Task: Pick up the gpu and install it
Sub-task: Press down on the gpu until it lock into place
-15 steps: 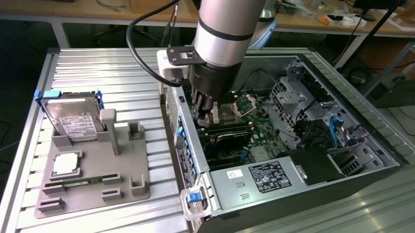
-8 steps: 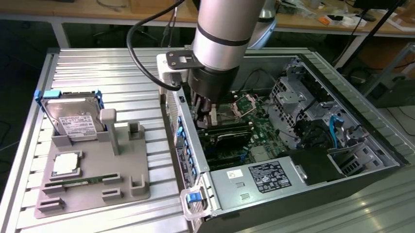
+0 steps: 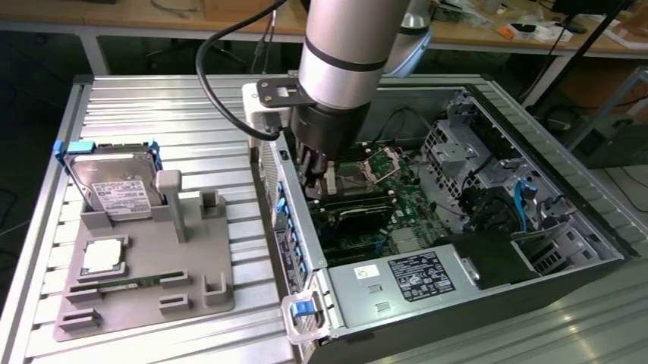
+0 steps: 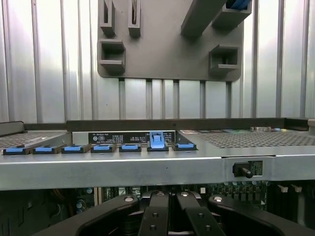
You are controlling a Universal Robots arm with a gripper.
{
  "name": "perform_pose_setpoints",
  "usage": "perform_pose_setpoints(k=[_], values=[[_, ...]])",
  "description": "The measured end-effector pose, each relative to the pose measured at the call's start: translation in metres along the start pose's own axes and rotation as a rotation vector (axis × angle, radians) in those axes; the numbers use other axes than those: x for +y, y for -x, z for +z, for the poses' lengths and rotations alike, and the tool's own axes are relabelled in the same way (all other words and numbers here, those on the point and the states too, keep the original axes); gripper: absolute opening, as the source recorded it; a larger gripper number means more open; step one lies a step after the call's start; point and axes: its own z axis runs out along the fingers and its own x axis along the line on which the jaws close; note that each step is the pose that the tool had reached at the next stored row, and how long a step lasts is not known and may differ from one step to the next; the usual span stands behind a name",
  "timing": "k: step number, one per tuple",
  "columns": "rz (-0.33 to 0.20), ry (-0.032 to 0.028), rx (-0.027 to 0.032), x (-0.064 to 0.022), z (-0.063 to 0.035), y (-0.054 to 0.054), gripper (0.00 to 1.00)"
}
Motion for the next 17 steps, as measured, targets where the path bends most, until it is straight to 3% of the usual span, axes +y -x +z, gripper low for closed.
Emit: perform_pose_setpoints(k=[5,9,15,17], values=[[0.0,0.0009,0.0014,0.0001,0.0048,0.0,0.11],[0.001,-0.0006,-0.0019,-0.0019,0.0073,0.0,0.11],[0.001,0.0009,-0.0044,-0.0259,0.0056,0.0,0.11],[0.001,0.0054,-0.0044,-0.0278,0.0056,0.0,0.11]])
